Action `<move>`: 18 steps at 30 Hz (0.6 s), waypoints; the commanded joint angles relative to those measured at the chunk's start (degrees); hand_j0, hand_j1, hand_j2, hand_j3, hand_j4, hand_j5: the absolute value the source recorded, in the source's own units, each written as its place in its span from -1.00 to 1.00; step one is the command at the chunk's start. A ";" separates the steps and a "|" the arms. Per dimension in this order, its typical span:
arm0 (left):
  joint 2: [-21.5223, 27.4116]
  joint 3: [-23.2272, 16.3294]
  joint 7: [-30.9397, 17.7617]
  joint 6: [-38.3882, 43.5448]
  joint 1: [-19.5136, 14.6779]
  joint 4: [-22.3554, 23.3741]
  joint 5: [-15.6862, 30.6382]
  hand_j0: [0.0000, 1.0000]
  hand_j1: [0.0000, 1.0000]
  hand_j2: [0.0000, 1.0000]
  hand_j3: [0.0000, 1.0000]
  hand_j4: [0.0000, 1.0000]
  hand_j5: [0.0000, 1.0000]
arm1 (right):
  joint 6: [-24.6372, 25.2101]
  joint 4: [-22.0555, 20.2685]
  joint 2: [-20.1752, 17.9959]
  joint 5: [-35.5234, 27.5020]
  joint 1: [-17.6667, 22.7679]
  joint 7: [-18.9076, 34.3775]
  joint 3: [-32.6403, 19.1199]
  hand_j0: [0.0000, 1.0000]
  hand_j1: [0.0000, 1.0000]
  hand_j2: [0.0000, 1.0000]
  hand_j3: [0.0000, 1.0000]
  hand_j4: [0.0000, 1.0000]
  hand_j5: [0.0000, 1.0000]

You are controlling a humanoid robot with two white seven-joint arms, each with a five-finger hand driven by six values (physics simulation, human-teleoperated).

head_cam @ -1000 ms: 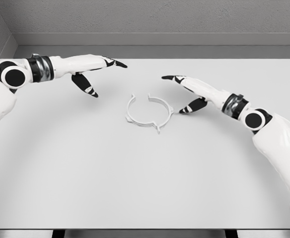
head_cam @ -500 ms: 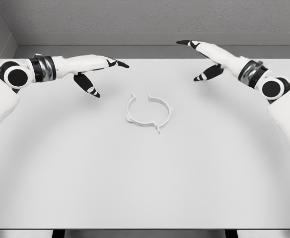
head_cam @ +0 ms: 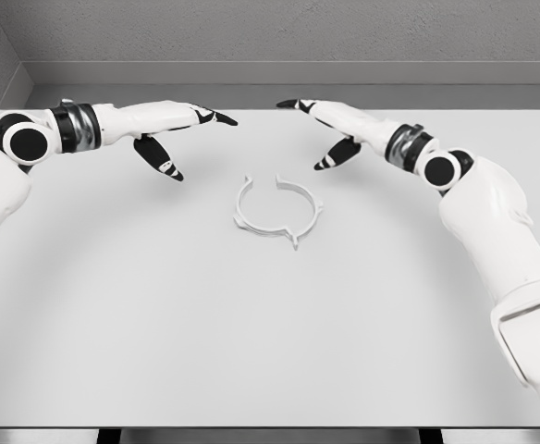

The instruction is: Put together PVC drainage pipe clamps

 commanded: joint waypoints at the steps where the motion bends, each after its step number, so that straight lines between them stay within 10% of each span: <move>1: 0.05 0.09 0.03 0.15 0.00 -0.07 0.42 1.00 1.00 1.00 1.00 1.00 1.00 | 0.10 0.60 0.55 -0.25 0.00 -0.22 -0.17 1.00 1.00 1.00 1.00 1.00 1.00; 18: -1.01 -1.05 0.03 0.15 -0.09 0.46 0.85 1.00 1.00 1.00 1.00 1.00 1.00 | 0.10 4.47 2.40 -0.34 -0.79 -1.19 -0.17 1.00 1.00 1.00 1.00 1.00 1.00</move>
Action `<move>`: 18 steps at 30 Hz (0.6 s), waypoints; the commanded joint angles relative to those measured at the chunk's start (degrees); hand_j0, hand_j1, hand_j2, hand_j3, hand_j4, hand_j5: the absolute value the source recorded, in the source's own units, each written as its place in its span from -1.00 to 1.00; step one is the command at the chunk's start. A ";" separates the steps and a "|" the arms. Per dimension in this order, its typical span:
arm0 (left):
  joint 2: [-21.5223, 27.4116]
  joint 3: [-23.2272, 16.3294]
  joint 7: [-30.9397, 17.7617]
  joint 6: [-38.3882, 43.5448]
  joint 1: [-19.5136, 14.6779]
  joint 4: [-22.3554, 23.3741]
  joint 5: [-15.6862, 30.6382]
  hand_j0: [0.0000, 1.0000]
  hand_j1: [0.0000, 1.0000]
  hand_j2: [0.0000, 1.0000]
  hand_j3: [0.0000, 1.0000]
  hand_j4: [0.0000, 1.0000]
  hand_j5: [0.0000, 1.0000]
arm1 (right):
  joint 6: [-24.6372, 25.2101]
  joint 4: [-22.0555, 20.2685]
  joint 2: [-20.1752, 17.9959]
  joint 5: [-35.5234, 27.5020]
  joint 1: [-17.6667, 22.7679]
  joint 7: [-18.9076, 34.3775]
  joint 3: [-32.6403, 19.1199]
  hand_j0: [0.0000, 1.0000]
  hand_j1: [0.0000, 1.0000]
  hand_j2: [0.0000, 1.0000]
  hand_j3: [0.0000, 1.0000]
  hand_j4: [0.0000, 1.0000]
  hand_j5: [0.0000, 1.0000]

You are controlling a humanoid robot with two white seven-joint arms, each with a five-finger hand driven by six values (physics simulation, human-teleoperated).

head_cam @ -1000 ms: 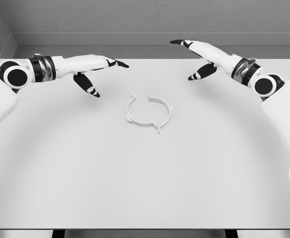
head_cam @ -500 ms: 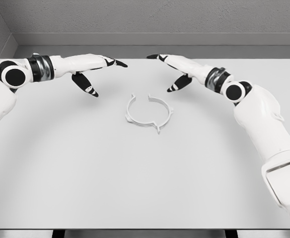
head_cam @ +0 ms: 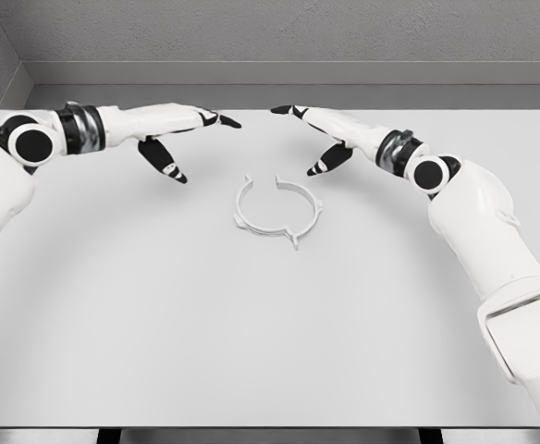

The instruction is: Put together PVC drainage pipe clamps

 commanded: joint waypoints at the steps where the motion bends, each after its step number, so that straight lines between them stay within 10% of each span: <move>1: -0.33 -0.29 0.03 0.15 0.00 0.11 0.46 1.00 1.00 1.00 1.00 1.00 1.00 | 0.10 0.19 0.22 -0.38 0.00 -0.37 -0.16 1.00 1.00 1.00 1.00 1.00 1.00; 11: 0.29 -0.29 0.03 0.15 0.00 0.11 0.55 1.00 1.00 1.00 1.00 1.00 1.00 | 0.10 1.25 0.22 -0.56 0.00 -2.13 -0.34 1.00 1.00 1.00 1.00 1.00 1.00; 18: -1.20 -0.38 0.03 0.15 -0.44 1.77 0.46 1.00 1.00 1.00 1.00 1.00 1.00 | 0.10 1.16 -12.87 -1.09 1.40 2.17 -12.03 1.00 1.00 1.00 1.00 1.00 1.00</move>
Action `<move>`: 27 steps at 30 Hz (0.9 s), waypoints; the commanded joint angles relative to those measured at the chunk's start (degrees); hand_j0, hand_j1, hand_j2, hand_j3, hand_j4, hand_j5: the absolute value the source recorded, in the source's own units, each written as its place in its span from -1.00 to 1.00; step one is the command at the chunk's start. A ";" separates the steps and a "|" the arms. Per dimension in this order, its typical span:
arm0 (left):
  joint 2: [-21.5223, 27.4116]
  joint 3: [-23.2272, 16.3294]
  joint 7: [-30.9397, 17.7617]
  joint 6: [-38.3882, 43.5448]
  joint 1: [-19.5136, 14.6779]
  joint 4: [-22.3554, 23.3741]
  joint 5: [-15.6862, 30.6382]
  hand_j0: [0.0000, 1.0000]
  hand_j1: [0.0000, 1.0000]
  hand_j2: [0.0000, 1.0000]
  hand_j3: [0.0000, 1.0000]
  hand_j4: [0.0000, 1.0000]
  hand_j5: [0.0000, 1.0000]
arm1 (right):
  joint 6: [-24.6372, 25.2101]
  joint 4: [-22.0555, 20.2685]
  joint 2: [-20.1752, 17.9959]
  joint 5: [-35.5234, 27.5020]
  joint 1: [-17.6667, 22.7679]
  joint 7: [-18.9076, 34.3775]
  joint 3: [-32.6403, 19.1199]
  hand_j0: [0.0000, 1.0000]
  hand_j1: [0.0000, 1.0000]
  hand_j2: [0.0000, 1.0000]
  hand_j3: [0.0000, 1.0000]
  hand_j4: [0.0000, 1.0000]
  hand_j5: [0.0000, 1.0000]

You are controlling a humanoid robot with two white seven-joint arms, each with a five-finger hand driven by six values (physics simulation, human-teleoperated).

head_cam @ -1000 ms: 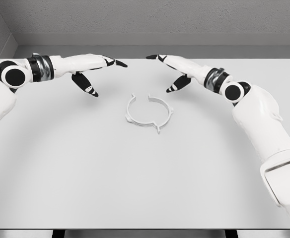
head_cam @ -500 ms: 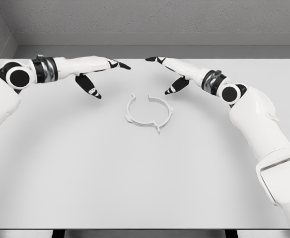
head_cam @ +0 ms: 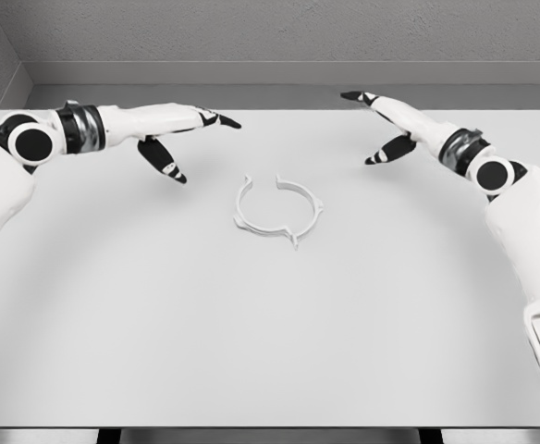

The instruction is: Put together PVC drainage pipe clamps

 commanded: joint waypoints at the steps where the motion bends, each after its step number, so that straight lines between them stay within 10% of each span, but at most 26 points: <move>1: -4.35 0.08 0.03 0.13 -0.53 3.93 0.08 1.00 1.00 1.00 1.00 1.00 1.00 | 0.11 -0.07 -5.68 -0.69 0.00 1.63 -4.26 1.00 1.00 1.00 1.00 1.00 1.00; 6: -13.41 4.82 0.03 0.13 -1.76 17.21 -0.10 1.00 1.00 1.00 1.00 1.00 1.00 | 0.11 -0.69 -7.01 -0.86 -0.09 4.01 -4.78 1.00 1.00 1.00 1.00 1.00 1.00; 22: -14.90 10.36 0.03 0.13 -1.93 20.90 -1.59 1.00 1.00 1.00 1.00 1.00 1.00 | 0.11 -0.25 -6.74 -0.86 0.09 4.18 -5.84 1.00 1.00 1.00 1.00 1.00 1.00; 27: -16.48 10.36 0.03 0.13 -2.46 20.55 -8.36 1.00 1.00 1.00 1.00 1.00 1.00 | 0.11 -0.25 -6.22 -0.78 0.09 4.27 -5.75 1.00 1.00 1.00 1.00 1.00 1.00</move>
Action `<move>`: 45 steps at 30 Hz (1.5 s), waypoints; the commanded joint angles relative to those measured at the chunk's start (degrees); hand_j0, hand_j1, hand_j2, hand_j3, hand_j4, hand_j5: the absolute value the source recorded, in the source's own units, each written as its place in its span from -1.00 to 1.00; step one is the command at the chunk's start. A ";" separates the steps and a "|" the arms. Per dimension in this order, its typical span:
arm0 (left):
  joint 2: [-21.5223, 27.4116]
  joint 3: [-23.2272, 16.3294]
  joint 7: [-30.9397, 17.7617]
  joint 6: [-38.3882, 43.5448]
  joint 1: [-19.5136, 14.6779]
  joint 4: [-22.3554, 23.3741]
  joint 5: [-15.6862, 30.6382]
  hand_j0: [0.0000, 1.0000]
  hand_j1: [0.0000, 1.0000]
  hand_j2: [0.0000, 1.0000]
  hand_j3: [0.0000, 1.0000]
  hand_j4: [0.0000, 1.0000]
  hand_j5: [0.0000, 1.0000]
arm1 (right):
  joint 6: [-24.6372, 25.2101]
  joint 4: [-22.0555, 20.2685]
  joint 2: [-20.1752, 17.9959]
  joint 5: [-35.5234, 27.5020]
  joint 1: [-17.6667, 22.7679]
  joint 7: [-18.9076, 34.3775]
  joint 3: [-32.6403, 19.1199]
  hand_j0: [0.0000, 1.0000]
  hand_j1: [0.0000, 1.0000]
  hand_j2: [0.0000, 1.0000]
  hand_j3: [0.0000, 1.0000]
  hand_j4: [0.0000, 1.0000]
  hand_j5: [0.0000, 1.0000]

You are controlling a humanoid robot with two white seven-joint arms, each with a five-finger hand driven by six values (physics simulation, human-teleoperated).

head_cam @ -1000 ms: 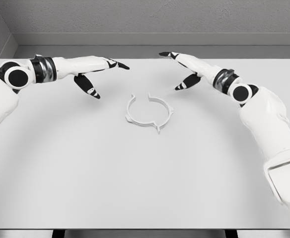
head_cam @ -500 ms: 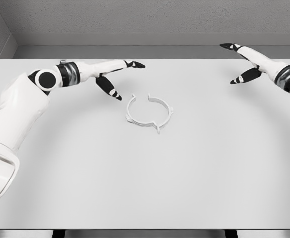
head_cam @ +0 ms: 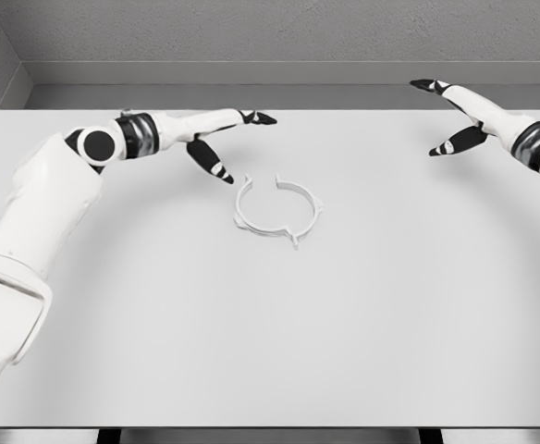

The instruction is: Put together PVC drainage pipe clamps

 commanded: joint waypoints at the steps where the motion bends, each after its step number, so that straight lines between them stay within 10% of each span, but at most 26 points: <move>1: -0.86 0.26 0.02 0.15 0.00 -0.43 -1.85 1.00 1.00 1.00 1.00 1.00 1.00 | 0.12 -0.15 0.22 -0.43 0.00 0.00 -0.21 1.00 1.00 1.00 1.00 1.00 1.00; 30: -0.86 0.26 0.02 0.15 -0.44 -1.58 -3.96 1.00 1.00 1.00 1.00 1.00 1.00 | 0.12 -4.20 2.77 -0.43 -0.09 6.60 0.40 1.00 1.00 1.00 1.00 1.00 1.00; 45: -2.27 -0.53 14.37 0.15 -0.88 -2.90 -24.17 1.00 1.00 1.00 1.00 1.00 1.00 | 0.12 -3.93 3.21 -0.43 0.18 6.60 0.49 1.00 1.00 1.00 1.00 1.00 1.00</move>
